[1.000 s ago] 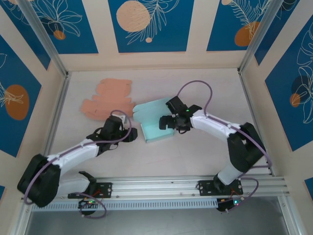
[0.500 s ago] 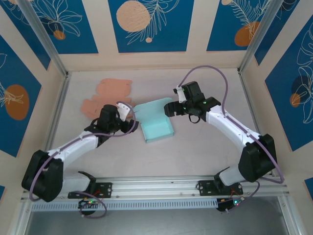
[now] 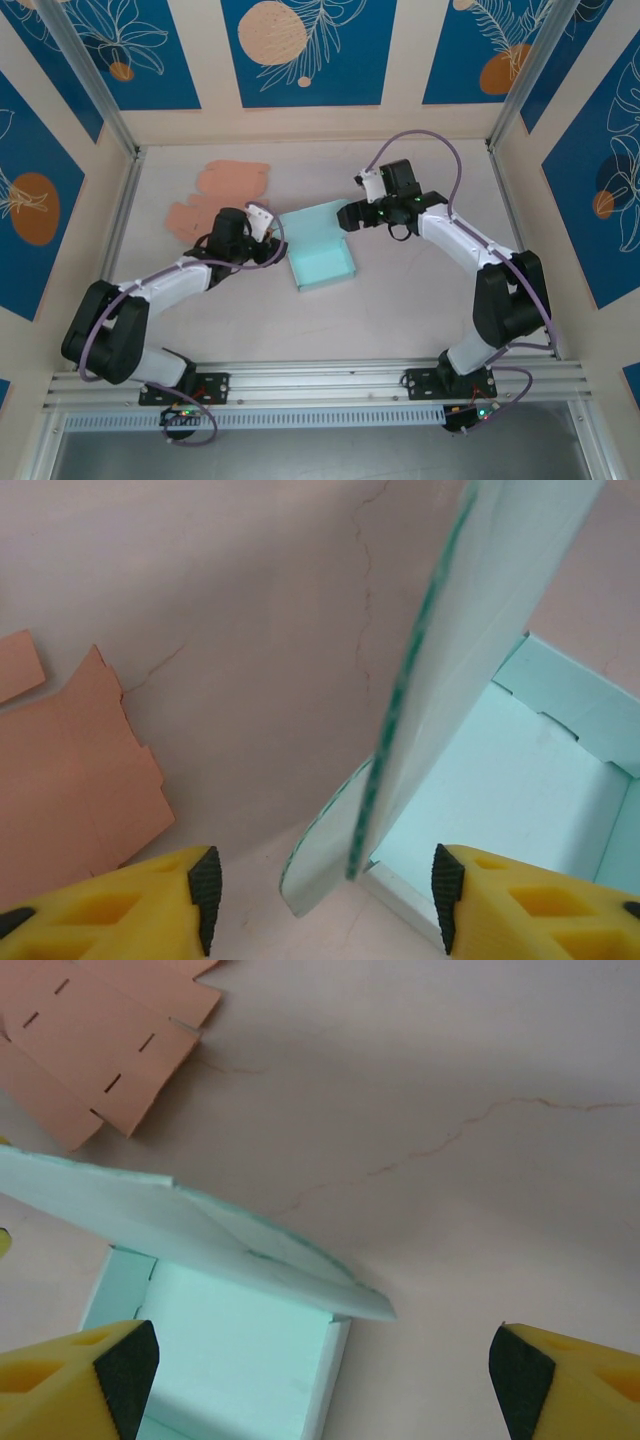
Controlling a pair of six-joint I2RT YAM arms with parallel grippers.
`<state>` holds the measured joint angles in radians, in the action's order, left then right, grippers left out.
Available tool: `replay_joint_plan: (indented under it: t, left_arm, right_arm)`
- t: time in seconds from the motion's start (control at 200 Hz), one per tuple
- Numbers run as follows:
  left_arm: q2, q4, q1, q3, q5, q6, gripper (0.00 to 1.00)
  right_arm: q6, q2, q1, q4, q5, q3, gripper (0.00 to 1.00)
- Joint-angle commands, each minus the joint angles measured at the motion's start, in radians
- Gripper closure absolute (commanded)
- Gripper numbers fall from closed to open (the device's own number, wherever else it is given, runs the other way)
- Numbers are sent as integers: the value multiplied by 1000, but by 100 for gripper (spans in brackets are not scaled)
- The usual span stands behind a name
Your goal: Fold the paper box
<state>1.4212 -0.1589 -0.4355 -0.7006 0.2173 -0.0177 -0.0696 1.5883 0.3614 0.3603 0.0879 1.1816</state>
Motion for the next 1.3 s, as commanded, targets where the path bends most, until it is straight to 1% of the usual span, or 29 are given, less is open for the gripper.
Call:
replay_joint_plan:
  t: [0.0, 0.04, 0.12, 0.205, 0.325, 0.41, 0.525, 0.66, 0.82, 0.905, 0.97, 1.02, 1.085, 1.19, 1.29]
  left_arm:
    - [26, -32, 11, -35, 36, 1, 49]
    - [33, -38, 12, -37, 37, -3, 55]
    - [46, -51, 12, -41, 24, -8, 62]
    - [65, -50, 14, -58, 17, -1, 65]
    - [88, -35, 16, -90, 5, 15, 72]
    - [101, -23, 19, -113, 2, 21, 73]
    - [121, -9, 20, -142, -3, 27, 77]
    - [135, -5, 20, -157, 1, 19, 82]
    - [133, -11, 21, -147, -20, -8, 92]
    - [126, -26, 18, -136, -15, -39, 92]
    - [122, -53, 17, -124, -13, -82, 93]
    - [120, -74, 14, -116, -12, -113, 94]
    - [123, -92, 6, -108, -20, -144, 94]
    - [128, -99, -15, -106, -44, -168, 93]
    - [134, -117, -34, -99, -76, -184, 94]
  right_arm:
    - [33, 32, -22, -55, 124, -10, 13]
    - [37, 41, -23, -65, 139, -7, 13]
    - [46, 63, -24, -79, 165, -1, 15]
    - [48, 83, -25, -99, 189, 1, 16]
    - [47, 110, -29, -117, 217, 6, 20]
    - [45, 129, -30, -129, 230, 5, 22]
    - [33, 145, -30, -144, 239, 1, 29]
    - [13, 142, -28, -158, 212, -15, 39]
    - [-8, 124, -6, -160, 105, -35, 48]
    - [-20, 115, 21, -159, 8, -45, 56]
    - [-43, 113, 41, -164, -71, -49, 66]
    - [-61, 113, 58, -170, -107, -53, 68]
    - [-93, 114, 83, -182, -173, -56, 76]
    - [-149, 120, 128, -185, -248, -50, 81]
    - [-196, 128, 181, -174, -328, -35, 82]
